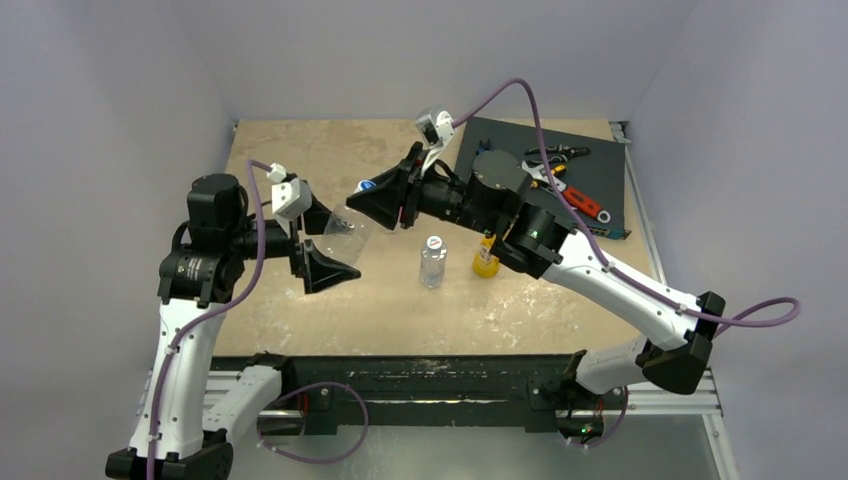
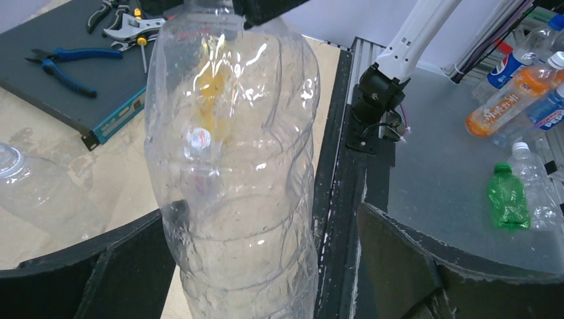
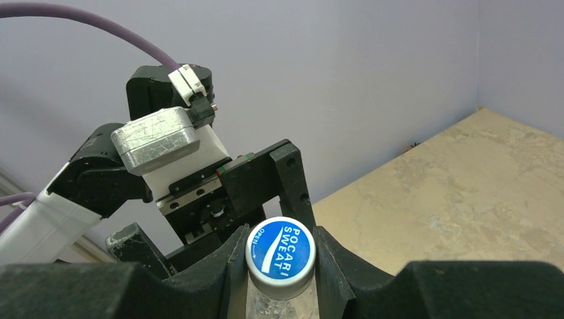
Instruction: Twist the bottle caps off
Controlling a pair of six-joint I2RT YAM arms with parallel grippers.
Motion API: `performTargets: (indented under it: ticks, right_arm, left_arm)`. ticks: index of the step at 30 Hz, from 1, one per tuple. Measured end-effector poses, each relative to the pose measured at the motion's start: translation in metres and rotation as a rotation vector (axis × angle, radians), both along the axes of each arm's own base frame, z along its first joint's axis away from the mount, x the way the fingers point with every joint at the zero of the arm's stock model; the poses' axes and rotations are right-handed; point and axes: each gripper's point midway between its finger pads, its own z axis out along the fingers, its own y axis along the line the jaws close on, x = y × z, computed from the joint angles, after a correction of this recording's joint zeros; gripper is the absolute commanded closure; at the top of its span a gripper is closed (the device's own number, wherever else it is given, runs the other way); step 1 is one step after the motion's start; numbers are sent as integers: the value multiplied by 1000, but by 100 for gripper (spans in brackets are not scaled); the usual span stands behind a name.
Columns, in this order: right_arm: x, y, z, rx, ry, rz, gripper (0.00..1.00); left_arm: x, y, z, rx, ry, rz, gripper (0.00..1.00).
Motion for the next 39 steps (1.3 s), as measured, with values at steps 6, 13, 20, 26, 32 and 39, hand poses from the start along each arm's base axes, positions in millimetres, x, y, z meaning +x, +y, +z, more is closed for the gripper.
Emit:
performTargets:
  ticks: [6, 13, 20, 26, 32, 39]
  right_arm:
    - [-1, 4, 0, 8, 5, 2, 85]
    - [3, 1, 8, 40, 9, -26, 88]
    - [4, 1, 13, 68, 27, -42, 65]
    - [12, -5, 16, 89, 55, -105, 37]
    - [20, -2, 37, 130, 88, -199, 39]
    - [19, 7, 56, 178, 92, -280, 46]
  left_arm:
    - [1, 0, 4, -14, -24, 10, 8]
    - [1, 3, -5, 17, -44, 23, 33]
    - [8, 4, -3, 23, -69, 46, 74]
    - [14, 5, 4, 17, -84, 80, 81]
    - [25, 8, 16, 6, -124, 147, 85]
    - [33, 11, 23, 2, -157, 196, 85]
